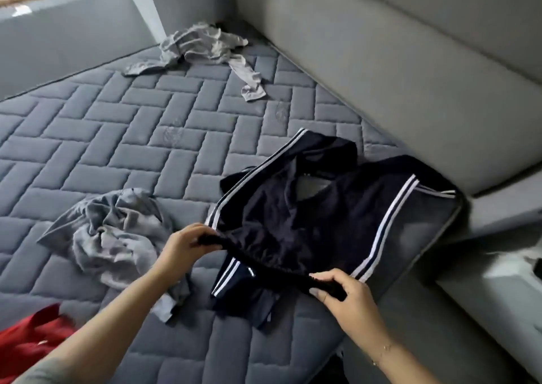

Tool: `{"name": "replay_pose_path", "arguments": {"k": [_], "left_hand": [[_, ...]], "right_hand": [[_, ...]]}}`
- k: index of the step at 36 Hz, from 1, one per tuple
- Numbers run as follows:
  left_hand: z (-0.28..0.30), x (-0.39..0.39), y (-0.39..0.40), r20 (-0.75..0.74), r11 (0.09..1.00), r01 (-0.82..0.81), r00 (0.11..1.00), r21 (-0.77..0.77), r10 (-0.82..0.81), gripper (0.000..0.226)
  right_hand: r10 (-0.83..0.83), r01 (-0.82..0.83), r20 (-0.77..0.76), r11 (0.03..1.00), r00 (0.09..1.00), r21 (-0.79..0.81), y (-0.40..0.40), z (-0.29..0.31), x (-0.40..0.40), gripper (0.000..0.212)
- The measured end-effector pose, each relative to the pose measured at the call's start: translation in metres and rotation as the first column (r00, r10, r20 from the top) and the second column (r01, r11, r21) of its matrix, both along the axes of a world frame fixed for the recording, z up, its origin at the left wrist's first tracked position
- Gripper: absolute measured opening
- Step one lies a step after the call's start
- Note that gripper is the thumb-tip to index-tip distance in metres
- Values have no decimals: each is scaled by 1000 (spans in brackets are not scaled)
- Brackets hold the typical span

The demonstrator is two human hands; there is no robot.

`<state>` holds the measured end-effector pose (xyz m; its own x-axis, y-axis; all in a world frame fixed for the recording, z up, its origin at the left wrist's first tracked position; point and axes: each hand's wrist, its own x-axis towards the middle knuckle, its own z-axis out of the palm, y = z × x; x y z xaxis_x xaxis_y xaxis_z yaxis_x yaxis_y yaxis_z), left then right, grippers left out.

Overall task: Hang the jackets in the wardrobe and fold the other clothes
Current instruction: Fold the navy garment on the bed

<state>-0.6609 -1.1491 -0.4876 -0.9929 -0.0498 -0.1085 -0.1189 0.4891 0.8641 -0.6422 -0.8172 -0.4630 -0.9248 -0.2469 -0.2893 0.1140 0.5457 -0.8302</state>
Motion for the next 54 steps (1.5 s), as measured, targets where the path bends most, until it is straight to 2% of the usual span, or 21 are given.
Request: {"name": "replay_pose_path", "arguments": {"k": [3,7,10,13,15,17,20,22,24,26,28,32,34,36,40,42,45,48,51,53,54], "left_hand": [[-58,46,-29,6,981,117,993,-154,-117,31],[-109,98,-63,9,869,308,944,-386,-330,23],[-135,138,-88,-34,827,318,926,-463,-375,13],[-158,186,-114,-15,815,338,921,-471,-390,49],[-167,222,-127,22,807,358,919,-470,-395,56],[-173,257,-138,83,808,359,928,-467,-364,52],[-176,296,-146,179,804,319,948,-502,-265,26],[-180,309,-141,250,795,281,954,-538,-168,31],[-184,314,-130,321,799,233,946,-554,-53,46],[-184,314,-116,393,801,174,916,-573,82,51],[-181,310,-101,403,809,64,888,-585,221,48],[-164,283,-78,237,803,-206,888,-560,393,39],[-156,263,-69,183,826,-305,884,-473,431,39],[-149,240,-58,212,860,-384,859,-337,467,42],[-139,186,-41,298,874,-438,823,-211,484,44],[-135,156,-37,276,871,-404,835,-278,476,41],[-131,104,-33,194,813,-375,846,-446,497,34],[-129,46,-27,168,802,-411,837,-434,520,21],[-136,-17,-19,296,799,-520,746,-302,597,23],[-143,-56,-15,515,726,-684,597,-74,615,31],[-148,-73,-13,645,665,-746,525,34,556,37]], "right_hand": [[74,-82,129,995,989,55,-26,-64,44,19],[207,-227,179,969,962,102,-63,-129,98,26],[304,-328,213,940,929,93,-86,-158,141,34],[394,-416,250,909,884,37,-110,-175,181,25],[441,-459,281,888,853,1,-124,-183,206,17],[512,-535,308,845,801,-14,-136,-189,229,16],[575,-611,336,791,746,3,-152,-200,247,16],[614,-672,400,741,681,6,-158,-207,249,35],[656,-737,490,675,574,-41,-159,-209,248,53],[649,-734,562,671,512,-106,-158,-206,245,58],[616,-685,578,717,535,-131,-155,-201,238,52],[568,-581,428,805,703,-115,-150,-185,190,40],[476,-451,402,878,782,-162,-147,-174,159,43],[370,-313,392,928,842,-202,-145,-164,129,44],[237,-165,363,962,901,-219,-140,-154,76,35],[175,-110,334,973,926,-204,-139,-152,49,30],[115,-71,224,979,968,-193,-142,-146,0,27],[132,-119,53,973,990,-195,-149,-142,-63,26],[243,-258,-142,960,960,-105,-156,-145,-135,25],[295,-305,-144,950,945,-59,-156,-153,-183,28],[317,-322,-104,946,943,-34,-154,-158,-206,31]]}}
